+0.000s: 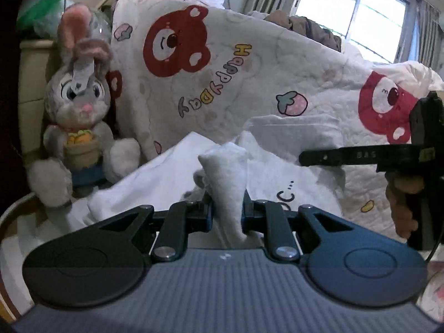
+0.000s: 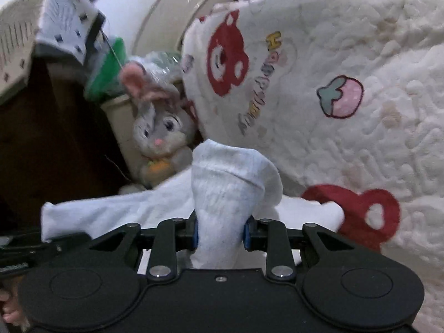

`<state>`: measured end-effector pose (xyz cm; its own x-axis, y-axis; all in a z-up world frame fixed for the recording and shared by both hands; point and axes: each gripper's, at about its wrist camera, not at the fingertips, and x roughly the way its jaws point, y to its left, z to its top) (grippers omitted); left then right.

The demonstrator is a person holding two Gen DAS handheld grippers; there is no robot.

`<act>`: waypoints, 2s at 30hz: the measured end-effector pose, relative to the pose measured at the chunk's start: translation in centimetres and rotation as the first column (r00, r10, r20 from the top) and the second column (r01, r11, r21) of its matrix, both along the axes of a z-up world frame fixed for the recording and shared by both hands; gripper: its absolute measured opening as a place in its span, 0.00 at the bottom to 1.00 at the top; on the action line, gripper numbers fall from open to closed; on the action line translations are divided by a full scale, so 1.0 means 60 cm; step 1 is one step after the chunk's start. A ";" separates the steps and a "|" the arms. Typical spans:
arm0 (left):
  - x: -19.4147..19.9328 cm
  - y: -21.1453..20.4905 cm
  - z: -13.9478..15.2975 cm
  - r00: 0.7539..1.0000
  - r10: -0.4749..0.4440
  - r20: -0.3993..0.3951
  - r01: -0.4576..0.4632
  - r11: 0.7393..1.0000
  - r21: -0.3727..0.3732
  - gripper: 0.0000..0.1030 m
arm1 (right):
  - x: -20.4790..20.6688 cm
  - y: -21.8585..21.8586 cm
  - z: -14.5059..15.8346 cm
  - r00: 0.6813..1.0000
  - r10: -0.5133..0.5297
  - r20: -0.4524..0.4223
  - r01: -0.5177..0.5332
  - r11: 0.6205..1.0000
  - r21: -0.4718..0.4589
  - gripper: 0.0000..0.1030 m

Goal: Fold clothes
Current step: 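Lift the folded shirt with both grippers and carry it toward the clothes stack, then lower the folded shirt onto the clothes stack and open both grippers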

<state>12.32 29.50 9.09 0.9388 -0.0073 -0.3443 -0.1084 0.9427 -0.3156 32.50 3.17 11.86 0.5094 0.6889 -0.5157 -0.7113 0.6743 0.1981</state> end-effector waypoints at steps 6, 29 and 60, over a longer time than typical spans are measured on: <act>0.034 0.031 -0.036 0.998 0.059 -0.016 -0.061 0.983 -0.172 0.16 | 0.085 -0.009 -0.021 0.991 -0.032 -0.129 0.052 0.986 0.156 0.39; 0.026 -0.007 -0.009 0.995 -0.048 -0.082 0.043 0.997 -0.059 0.40 | 0.001 0.006 0.009 0.943 0.055 0.329 -0.022 0.994 -0.105 0.28; -0.019 -0.139 -0.037 0.975 0.124 -0.185 -0.065 0.953 0.296 0.53 | -0.107 -0.120 -0.092 0.990 -0.070 0.124 0.029 0.953 0.301 0.54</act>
<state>11.19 21.18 6.89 0.8423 0.2043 -0.4988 -0.2340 0.9722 0.0031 26.05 -4.05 6.37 0.5962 0.7730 -0.2168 -0.7119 0.6339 0.3023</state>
